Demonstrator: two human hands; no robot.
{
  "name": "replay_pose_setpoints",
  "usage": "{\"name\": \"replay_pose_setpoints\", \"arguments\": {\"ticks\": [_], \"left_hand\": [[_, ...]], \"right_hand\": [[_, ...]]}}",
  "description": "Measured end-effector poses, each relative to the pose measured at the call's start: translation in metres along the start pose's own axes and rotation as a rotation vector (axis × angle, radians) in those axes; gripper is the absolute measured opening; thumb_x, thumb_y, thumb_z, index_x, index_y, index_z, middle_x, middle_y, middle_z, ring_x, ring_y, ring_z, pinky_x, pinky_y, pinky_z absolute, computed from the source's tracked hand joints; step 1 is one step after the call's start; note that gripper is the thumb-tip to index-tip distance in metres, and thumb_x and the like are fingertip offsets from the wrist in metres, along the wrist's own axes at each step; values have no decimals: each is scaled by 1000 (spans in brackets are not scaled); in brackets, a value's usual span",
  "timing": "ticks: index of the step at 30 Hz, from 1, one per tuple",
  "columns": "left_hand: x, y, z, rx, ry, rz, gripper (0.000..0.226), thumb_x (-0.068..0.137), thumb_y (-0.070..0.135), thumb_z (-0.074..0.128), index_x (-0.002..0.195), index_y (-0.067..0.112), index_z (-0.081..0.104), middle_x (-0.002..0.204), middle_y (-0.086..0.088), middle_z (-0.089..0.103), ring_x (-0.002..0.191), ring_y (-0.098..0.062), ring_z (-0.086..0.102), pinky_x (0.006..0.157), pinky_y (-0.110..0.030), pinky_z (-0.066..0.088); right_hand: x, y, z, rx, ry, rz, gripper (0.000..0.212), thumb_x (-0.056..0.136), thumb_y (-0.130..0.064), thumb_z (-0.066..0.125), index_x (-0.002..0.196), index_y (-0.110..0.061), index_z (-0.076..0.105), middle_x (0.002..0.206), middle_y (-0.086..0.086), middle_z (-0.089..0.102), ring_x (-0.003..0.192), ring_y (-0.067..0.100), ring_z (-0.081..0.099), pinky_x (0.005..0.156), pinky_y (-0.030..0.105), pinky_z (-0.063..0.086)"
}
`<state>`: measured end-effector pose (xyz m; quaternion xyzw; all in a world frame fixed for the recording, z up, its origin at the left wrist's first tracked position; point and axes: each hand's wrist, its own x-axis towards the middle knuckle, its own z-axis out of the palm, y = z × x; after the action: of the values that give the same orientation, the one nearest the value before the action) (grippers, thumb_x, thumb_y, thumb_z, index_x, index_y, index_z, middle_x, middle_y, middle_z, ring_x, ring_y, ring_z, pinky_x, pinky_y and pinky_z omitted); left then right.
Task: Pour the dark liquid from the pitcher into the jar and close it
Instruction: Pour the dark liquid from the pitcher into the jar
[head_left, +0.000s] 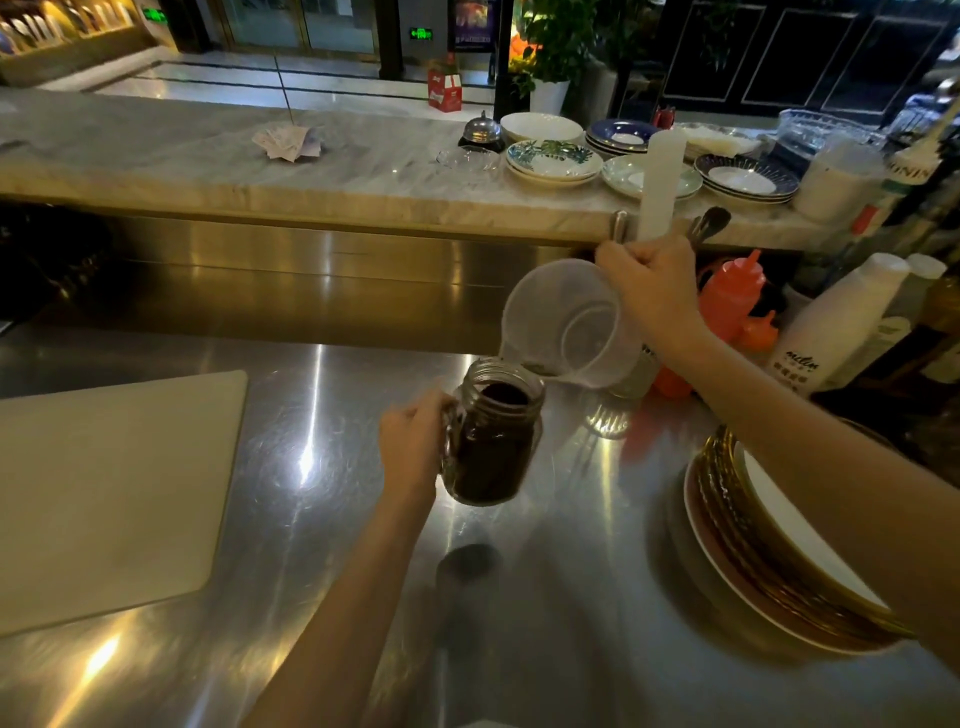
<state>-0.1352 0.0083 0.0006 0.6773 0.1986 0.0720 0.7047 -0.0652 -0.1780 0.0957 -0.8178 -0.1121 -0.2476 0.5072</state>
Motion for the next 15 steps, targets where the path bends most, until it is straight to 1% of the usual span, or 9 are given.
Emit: {"name": "replay_pose_setpoints", "arguments": {"ticks": [2, 3, 5, 7, 9, 11, 12, 13, 15], "left_hand": [[2, -12, -8, 23, 2, -14, 30, 84, 7, 48, 55, 11, 48, 54, -4, 44, 50, -10, 42, 46, -21, 36], [3, -19, -11, 27, 5, -13, 31, 86, 5, 46, 56, 12, 50, 57, -5, 46, 54, -12, 44, 47, -20, 38], [8, -31, -17, -8, 37, -53, 32, 86, 6, 45, 57, 13, 54, 55, -4, 50, 57, -13, 46, 53, -24, 39], [11, -39, -23, -76, 85, -118, 31, 85, 9, 47, 56, 15, 58, 48, 2, 53, 56, -12, 47, 54, -27, 35], [15, -49, -27, -138, 107, -145, 34, 85, 10, 46, 55, 17, 59, 41, 9, 54, 47, -5, 49, 52, -25, 34], [14, -57, -28, -132, 90, -137, 37, 87, 8, 44, 54, 18, 59, 36, 11, 54, 40, 1, 48, 51, -22, 35], [13, -59, -27, -119, 77, -131, 36, 87, 8, 44, 55, 16, 59, 38, 11, 55, 42, 1, 48, 53, -21, 36], [14, -63, -26, -108, 74, -129, 34, 87, 8, 46, 57, 13, 60, 43, 10, 57, 48, -4, 51, 55, -23, 38], [18, -69, -24, -87, 66, -130, 23, 86, 11, 50, 68, 4, 61, 61, -10, 56, 61, -18, 50, 59, -27, 40]], "right_hand": [[-14, 20, 5, 119, 24, 240, 46, 86, -4, 52, 43, -18, 43, 30, -13, 39, 33, -1, 35, 43, 14, 34], [-23, 29, 9, 156, 33, 332, 45, 86, -5, 51, 44, -17, 44, 35, -12, 40, 37, 3, 37, 45, 17, 34], [-37, 47, 20, 208, 71, 513, 43, 87, -8, 50, 45, -17, 45, 42, -4, 42, 45, 10, 39, 49, 23, 35], [-50, 61, 28, 256, 118, 673, 38, 88, -9, 49, 51, -17, 49, 50, -2, 45, 53, 11, 40, 55, 25, 35], [-61, 76, 36, 284, 133, 785, 33, 89, -10, 47, 57, -17, 50, 59, 0, 45, 58, 11, 40, 57, 25, 34], [-73, 91, 40, 324, 170, 875, 29, 89, -11, 47, 61, -17, 52, 61, 0, 46, 57, 10, 40, 55, 22, 33], [-77, 98, 42, 337, 198, 918, 28, 89, -11, 48, 63, -17, 53, 62, -1, 47, 56, 9, 41, 53, 21, 33], [-80, 104, 43, 350, 239, 959, 26, 89, -11, 49, 63, -16, 54, 62, -1, 47, 55, 8, 41, 52, 20, 34], [-82, 116, 46, 359, 323, 1024, 24, 87, -12, 52, 63, -15, 56, 61, -1, 48, 55, 9, 42, 50, 20, 34]]}}
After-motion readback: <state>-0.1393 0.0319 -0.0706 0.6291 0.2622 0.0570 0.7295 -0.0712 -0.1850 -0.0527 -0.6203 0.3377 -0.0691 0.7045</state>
